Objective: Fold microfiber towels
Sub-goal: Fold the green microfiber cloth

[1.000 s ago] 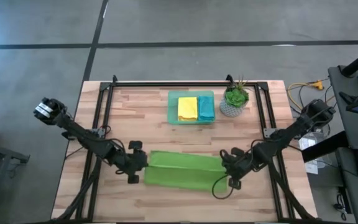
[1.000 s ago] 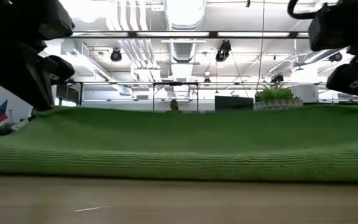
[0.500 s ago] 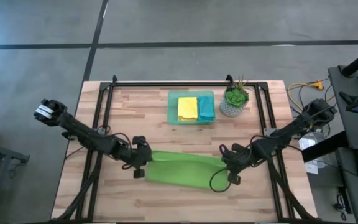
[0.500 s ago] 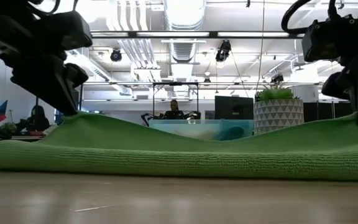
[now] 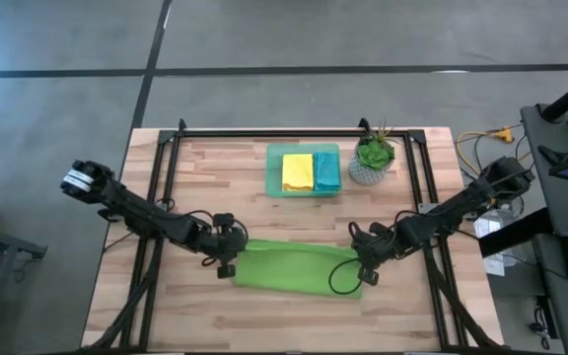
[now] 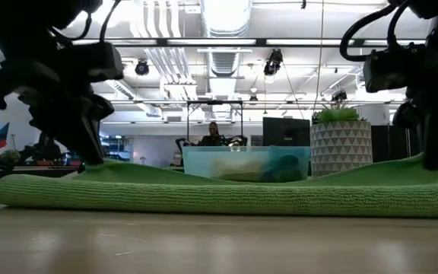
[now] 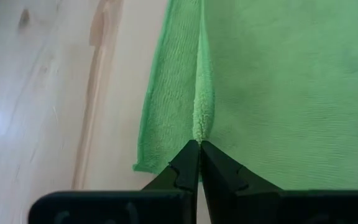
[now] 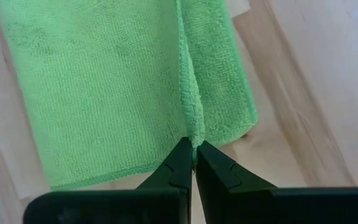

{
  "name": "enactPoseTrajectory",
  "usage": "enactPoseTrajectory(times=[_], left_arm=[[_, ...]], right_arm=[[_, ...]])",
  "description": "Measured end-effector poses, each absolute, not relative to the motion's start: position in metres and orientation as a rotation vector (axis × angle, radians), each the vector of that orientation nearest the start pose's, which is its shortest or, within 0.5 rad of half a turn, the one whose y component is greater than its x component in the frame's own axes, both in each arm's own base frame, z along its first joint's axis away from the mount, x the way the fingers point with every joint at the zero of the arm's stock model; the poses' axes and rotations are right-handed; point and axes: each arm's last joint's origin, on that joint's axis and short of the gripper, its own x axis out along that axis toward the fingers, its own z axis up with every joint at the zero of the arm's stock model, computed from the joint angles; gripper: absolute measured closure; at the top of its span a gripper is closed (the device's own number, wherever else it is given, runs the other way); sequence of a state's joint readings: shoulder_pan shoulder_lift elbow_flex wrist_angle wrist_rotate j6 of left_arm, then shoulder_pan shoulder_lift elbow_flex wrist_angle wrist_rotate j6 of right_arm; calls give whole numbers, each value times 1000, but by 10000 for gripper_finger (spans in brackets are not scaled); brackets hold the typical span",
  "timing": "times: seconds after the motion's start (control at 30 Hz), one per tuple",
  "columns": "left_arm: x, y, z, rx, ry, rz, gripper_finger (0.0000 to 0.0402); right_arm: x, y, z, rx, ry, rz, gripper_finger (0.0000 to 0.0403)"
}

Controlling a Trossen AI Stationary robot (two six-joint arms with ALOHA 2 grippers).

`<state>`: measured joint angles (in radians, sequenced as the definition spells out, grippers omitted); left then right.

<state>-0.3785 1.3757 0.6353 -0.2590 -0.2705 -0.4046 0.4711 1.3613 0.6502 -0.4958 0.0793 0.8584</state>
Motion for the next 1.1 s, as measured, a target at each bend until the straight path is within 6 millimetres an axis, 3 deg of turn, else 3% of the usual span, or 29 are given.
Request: enactPoseTrajectory(times=[0.53, 0.83, 1.1], left_arm=[[235, -61, 158, -67, 939, 230, 398], [237, -43, 158, -78, 932, 329, 305], [233, -32, 179, -134, 843, 345, 240]], right_arm=[[197, 93, 149, 421, 1235, -214, 392], [187, 79, 148, 365, 1291, -352, 324], [179, 70, 176, 336, 1059, -429, 255]])
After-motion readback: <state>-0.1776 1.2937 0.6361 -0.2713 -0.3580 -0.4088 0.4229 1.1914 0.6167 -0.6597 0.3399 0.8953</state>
